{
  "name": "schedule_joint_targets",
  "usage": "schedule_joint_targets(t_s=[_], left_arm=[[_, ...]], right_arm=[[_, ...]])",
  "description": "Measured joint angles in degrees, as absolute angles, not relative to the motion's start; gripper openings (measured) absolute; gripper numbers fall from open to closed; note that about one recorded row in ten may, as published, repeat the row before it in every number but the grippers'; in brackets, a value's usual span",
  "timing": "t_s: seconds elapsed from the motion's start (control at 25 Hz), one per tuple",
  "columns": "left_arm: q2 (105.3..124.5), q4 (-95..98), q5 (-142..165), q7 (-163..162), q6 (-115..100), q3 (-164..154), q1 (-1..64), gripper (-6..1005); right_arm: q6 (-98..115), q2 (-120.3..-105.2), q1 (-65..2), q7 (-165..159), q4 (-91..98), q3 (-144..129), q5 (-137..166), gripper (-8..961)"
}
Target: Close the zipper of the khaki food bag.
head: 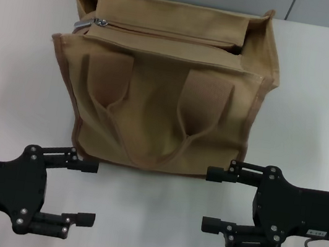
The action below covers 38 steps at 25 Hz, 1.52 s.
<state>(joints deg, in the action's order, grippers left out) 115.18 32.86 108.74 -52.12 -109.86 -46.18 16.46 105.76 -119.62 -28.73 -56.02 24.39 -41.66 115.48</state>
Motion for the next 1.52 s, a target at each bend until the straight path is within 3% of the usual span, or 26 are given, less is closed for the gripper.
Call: schedule_joint_targets(t_s=[0.64, 0.92, 1.16, 1.52], left_arm=[[116.15, 32.78, 108.43, -52.03, -108.98, -44.86, 16.08, 775], [118.53, 30.97, 107.68, -50.74, -109.45, -26.32, 15.21, 774], [118.50, 26.83, 106.59, -48.84, -106.41, -15.48, 15.37, 773], [118.75, 22.31, 107.04, -47.11, -94.46, -9.91, 20.59, 771]], right_arm=[[105.64, -119.62, -28.74, -54.10, 22.28, -41.12, 115.07, 755], [107.97, -119.56, -27.48, -45.32, 16.62, -40.96, 109.58, 751], [107.38, -119.57, -27.45, -40.38, 12.21, -41.01, 108.68, 747], [106.35, -119.69, -27.95, -37.09, 8.76, -40.96, 108.62, 741]])
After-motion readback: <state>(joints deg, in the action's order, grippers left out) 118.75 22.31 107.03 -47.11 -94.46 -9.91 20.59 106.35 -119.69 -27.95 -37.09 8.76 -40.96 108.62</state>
